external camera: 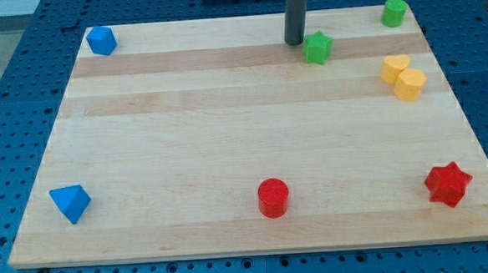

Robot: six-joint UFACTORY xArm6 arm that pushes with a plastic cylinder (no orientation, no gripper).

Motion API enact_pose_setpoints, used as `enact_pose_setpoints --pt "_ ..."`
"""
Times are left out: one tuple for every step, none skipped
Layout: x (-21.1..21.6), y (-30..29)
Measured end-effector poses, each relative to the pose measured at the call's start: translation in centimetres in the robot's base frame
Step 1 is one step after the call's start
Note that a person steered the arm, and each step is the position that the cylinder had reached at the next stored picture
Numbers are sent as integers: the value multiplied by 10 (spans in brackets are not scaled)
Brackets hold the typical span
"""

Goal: Push green star to the yellow heart

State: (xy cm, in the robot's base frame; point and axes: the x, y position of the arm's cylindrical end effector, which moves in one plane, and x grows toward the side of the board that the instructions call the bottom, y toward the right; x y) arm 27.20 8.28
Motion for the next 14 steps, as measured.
enact_pose_setpoints --pt "13 34" --pt "14 74" --pt "14 73" --pt "16 33" --pt "24 -11" --pt "42 -23" --pt "56 4" --pt "55 37" --pt "52 58" --pt "48 79" --pt "47 88" --pt "38 79" --pt "16 68" --pt "5 74"
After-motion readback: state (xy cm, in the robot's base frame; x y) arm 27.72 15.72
